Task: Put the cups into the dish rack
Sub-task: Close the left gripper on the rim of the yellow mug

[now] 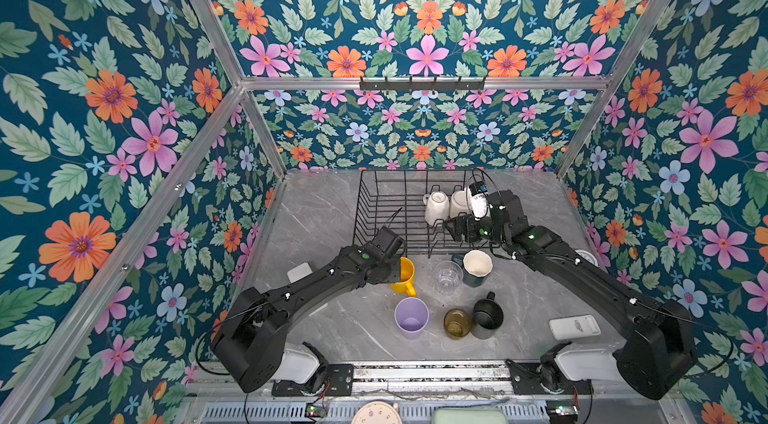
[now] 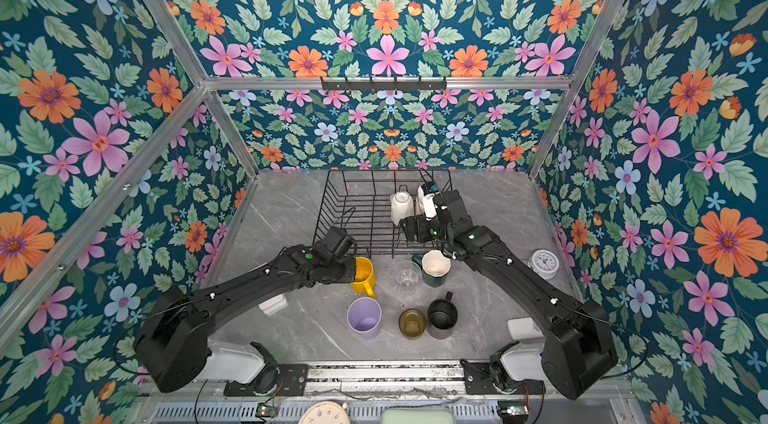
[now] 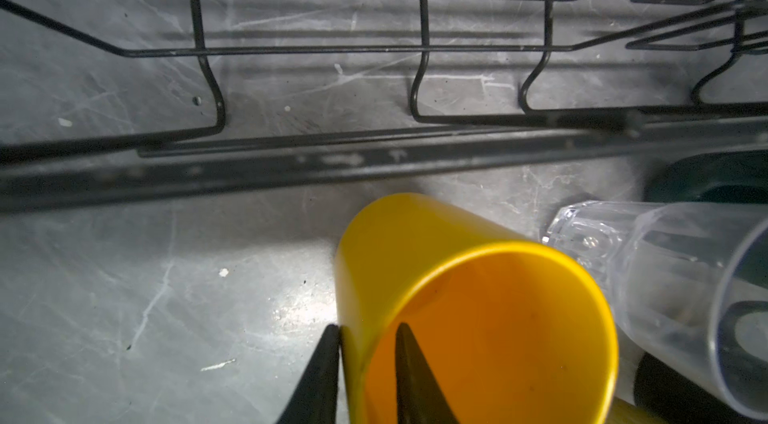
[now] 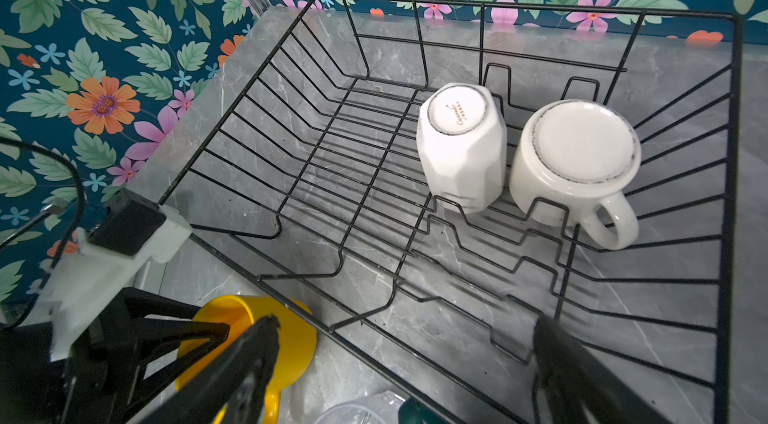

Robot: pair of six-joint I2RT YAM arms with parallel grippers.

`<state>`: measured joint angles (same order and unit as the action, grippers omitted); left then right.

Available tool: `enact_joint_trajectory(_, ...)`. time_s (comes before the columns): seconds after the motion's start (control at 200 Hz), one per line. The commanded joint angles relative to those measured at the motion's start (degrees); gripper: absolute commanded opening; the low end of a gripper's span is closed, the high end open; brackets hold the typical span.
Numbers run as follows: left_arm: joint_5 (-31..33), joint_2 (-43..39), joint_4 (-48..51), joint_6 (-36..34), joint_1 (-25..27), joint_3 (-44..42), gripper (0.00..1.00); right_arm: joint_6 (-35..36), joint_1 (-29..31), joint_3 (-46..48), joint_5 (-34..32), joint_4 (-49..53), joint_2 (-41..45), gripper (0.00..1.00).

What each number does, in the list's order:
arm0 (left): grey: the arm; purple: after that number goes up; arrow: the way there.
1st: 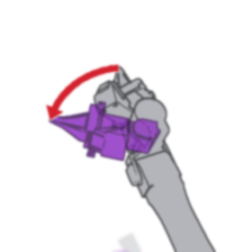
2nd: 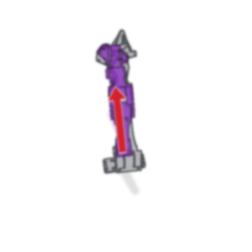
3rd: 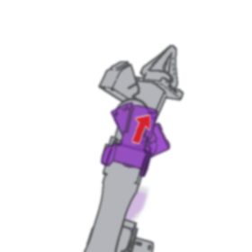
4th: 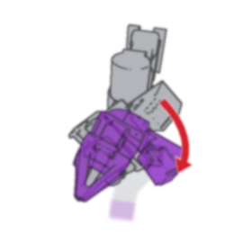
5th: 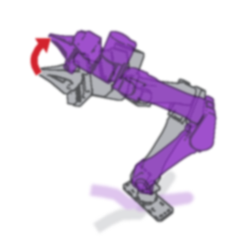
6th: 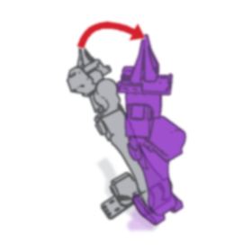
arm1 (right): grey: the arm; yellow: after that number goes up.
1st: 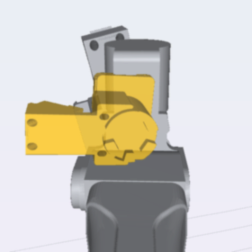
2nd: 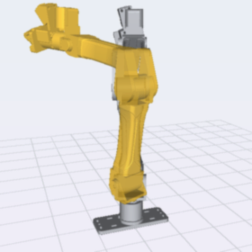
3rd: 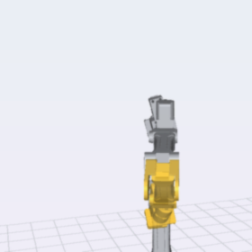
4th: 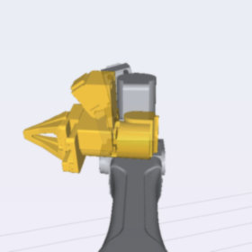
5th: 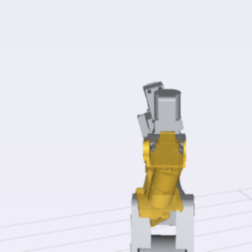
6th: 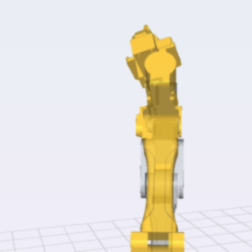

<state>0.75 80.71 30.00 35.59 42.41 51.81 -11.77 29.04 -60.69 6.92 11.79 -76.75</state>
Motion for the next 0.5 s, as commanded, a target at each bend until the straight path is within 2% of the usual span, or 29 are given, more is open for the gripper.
enact_joint_trajectory(0.0,1.09,-0.11,1.47,0.08,-0.03,-0.21,0.2,0.0,-0.03,-0.1,-0.24,-0.81,0.02,0.95)
enact_joint_trajectory(0.16,1.61,-1.14,2.07,0.35,-0.03,-0.55,0.14,-0.08,-0.03,-0.18,-0.06,-1.0,-0.06,0.95)
enact_joint_trajectory(0.365,3.48,-3.44,3.35,0.97,-0.04,-1.23,0.0,-0.47,-0.03,-0.48,0.9,-1.2,-0.32,0.95)
enact_joint_trajectory(0.495,4.25,-5.65,4.08,1.05,-0.04,-1.96,0.0,-0.78,0.01,-0.77,1.35,-1.22,-0.32,0.95)
